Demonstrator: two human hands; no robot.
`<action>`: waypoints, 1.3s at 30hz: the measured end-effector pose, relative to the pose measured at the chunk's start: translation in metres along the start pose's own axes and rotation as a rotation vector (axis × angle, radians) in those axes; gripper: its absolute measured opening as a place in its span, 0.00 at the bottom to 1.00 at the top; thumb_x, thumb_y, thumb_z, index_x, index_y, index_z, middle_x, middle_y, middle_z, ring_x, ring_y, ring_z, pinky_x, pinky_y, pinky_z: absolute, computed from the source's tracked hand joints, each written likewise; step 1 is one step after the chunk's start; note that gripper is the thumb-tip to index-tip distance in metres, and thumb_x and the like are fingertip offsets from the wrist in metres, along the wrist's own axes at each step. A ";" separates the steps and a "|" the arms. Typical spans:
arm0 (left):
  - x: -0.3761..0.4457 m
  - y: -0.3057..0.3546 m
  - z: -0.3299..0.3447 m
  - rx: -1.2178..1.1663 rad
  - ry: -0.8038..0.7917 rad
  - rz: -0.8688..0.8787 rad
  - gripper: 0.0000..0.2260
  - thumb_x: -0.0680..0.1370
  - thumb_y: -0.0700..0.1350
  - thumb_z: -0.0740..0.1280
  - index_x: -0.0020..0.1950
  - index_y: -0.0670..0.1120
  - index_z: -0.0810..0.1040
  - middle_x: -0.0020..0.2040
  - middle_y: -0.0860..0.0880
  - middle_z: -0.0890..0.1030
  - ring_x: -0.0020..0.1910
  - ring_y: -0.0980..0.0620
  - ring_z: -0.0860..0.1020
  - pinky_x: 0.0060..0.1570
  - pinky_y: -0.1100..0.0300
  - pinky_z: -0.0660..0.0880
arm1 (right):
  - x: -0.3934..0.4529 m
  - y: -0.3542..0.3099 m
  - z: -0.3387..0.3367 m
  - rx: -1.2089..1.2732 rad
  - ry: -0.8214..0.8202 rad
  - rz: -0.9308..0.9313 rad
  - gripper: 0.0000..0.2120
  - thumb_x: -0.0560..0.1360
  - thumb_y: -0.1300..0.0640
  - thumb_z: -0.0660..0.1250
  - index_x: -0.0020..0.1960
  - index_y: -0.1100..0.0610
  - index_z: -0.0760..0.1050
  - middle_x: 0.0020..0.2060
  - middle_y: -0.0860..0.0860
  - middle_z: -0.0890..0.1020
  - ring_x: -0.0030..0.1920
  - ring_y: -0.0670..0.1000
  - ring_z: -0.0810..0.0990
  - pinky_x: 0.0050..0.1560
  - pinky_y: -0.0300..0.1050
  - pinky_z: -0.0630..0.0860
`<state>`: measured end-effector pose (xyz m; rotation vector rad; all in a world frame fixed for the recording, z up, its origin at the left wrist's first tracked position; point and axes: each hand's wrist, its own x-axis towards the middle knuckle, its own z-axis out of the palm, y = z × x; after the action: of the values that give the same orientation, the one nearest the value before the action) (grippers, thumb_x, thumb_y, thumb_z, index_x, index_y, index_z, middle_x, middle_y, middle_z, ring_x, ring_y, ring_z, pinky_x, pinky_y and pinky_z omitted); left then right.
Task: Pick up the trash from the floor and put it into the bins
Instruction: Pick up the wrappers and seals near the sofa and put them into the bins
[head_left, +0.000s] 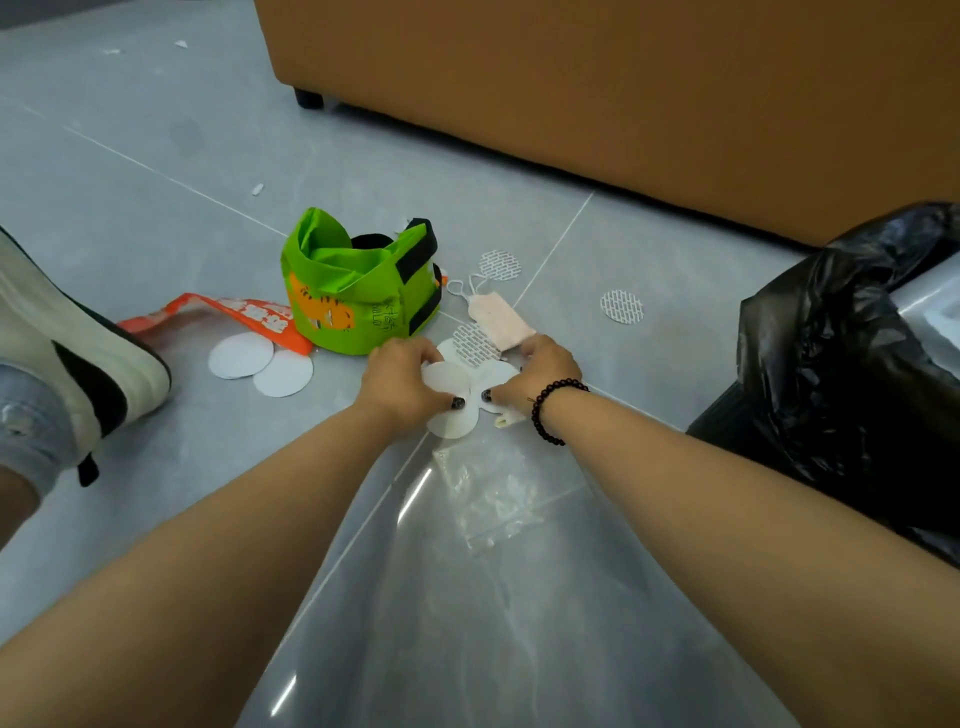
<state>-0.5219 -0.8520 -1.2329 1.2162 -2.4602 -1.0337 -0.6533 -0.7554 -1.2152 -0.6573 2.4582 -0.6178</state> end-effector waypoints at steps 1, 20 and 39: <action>-0.002 0.002 0.000 -0.025 0.018 -0.029 0.22 0.61 0.47 0.81 0.48 0.48 0.73 0.50 0.45 0.78 0.53 0.43 0.75 0.47 0.51 0.74 | -0.001 -0.001 -0.002 0.003 -0.013 0.019 0.34 0.59 0.50 0.80 0.62 0.52 0.71 0.61 0.52 0.75 0.61 0.54 0.74 0.62 0.48 0.73; -0.106 0.081 -0.057 -0.257 -0.015 -0.007 0.10 0.74 0.46 0.71 0.52 0.47 0.73 0.49 0.45 0.78 0.50 0.41 0.78 0.47 0.42 0.79 | -0.126 0.005 -0.081 -0.094 -0.098 -0.130 0.03 0.74 0.59 0.63 0.44 0.58 0.73 0.46 0.57 0.80 0.43 0.54 0.78 0.31 0.39 0.69; -0.204 0.244 -0.113 -0.286 -0.121 0.271 0.10 0.74 0.43 0.71 0.53 0.44 0.76 0.46 0.47 0.81 0.42 0.50 0.80 0.36 0.59 0.80 | -0.260 0.057 -0.283 0.066 0.130 -0.255 0.09 0.74 0.64 0.61 0.48 0.68 0.77 0.48 0.65 0.82 0.48 0.64 0.82 0.42 0.54 0.77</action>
<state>-0.4892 -0.6526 -0.9629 0.7313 -2.3701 -1.3515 -0.6414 -0.4844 -0.9368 -0.9389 2.4796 -0.8608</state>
